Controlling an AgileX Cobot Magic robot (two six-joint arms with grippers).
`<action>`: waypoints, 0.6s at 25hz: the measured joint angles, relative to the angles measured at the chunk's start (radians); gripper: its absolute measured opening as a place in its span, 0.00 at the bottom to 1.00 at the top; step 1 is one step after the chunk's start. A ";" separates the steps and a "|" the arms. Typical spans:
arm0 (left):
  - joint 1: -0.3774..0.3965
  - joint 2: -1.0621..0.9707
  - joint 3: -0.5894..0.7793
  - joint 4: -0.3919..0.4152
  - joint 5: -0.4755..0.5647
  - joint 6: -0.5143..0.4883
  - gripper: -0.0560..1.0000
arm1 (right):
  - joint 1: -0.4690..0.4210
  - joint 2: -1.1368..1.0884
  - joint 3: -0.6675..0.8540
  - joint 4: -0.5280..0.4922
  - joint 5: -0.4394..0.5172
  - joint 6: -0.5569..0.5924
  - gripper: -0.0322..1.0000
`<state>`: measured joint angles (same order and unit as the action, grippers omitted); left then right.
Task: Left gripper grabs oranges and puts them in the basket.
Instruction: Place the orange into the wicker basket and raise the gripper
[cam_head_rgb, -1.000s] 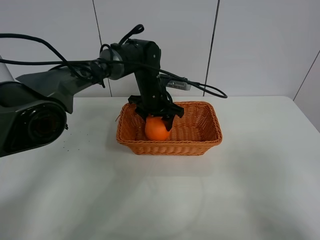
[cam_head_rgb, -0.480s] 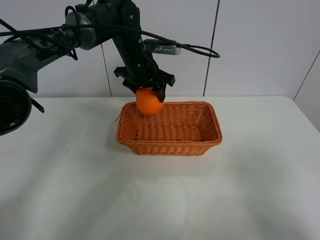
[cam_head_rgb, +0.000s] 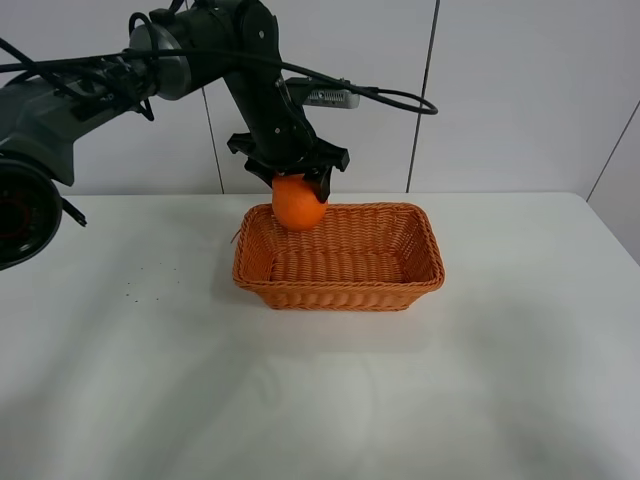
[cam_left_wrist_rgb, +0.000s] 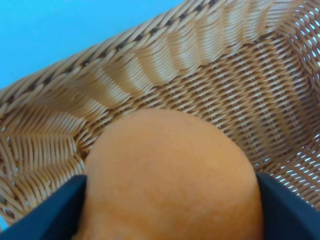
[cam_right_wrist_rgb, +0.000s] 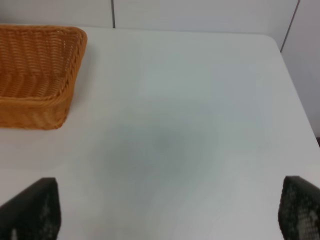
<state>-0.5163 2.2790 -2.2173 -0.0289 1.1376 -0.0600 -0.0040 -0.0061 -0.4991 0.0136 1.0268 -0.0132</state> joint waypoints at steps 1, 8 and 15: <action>0.000 0.000 0.004 0.000 -0.001 -0.001 0.77 | 0.000 0.000 0.000 0.000 0.000 0.000 0.70; 0.000 0.000 0.009 -0.016 0.017 0.001 0.77 | 0.000 0.000 0.000 0.000 0.000 0.000 0.70; 0.000 0.000 0.012 -0.019 0.004 0.038 0.79 | 0.000 0.000 0.000 0.000 0.000 0.000 0.70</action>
<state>-0.5163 2.2790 -2.2058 -0.0476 1.1420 -0.0217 -0.0040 -0.0061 -0.4991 0.0136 1.0268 -0.0132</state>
